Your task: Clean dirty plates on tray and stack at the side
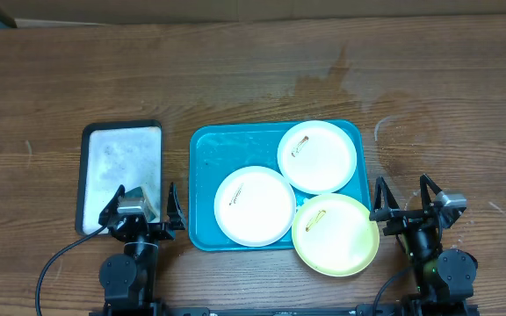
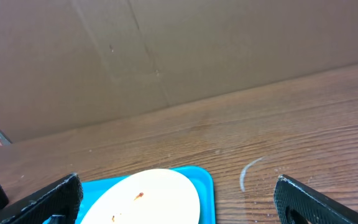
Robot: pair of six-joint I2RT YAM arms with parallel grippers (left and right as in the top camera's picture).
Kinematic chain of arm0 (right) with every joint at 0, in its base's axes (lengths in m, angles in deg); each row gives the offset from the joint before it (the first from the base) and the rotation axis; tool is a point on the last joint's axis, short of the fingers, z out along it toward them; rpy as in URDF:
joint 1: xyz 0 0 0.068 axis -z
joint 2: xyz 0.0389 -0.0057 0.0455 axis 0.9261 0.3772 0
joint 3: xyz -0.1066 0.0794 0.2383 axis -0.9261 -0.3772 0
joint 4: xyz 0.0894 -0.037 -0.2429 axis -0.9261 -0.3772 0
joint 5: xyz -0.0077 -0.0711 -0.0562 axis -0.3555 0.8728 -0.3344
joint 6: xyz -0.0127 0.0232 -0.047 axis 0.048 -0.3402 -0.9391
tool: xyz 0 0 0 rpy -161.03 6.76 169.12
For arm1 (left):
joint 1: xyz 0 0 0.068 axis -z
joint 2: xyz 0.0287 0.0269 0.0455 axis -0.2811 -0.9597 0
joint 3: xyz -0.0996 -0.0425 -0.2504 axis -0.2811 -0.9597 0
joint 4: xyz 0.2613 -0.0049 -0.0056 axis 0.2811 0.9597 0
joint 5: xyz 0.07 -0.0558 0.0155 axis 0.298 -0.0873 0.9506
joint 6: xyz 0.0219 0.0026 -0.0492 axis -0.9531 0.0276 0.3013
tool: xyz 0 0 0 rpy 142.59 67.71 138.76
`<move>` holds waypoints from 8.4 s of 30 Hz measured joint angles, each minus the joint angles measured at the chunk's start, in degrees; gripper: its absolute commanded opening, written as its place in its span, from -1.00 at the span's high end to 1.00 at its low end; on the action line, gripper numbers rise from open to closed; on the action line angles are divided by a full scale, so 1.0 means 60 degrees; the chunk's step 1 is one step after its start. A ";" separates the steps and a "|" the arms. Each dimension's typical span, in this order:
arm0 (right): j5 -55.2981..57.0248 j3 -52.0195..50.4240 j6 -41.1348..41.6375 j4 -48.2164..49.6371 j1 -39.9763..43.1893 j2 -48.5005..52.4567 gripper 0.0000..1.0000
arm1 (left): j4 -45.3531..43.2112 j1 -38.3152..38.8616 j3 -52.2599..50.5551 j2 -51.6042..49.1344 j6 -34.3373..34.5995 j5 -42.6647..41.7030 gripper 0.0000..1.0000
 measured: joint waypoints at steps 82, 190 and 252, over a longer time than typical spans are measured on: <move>-0.0433 0.3697 -0.0007 -0.3592 0.0000 0.1224 -1.00 | 0.0007 0.0000 0.0000 0.0000 0.0000 0.0025 -1.00; -0.0007 0.9052 0.4492 -0.5548 -0.5876 1.5992 0.81 | 1.2739 0.0000 1.3333 -1.1340 0.0845 -0.0357 -1.00; 0.0812 1.0273 0.5333 -0.6550 -0.6604 1.6396 0.46 | 1.3070 0.0000 1.3347 -1.1340 0.0845 -0.0175 -0.99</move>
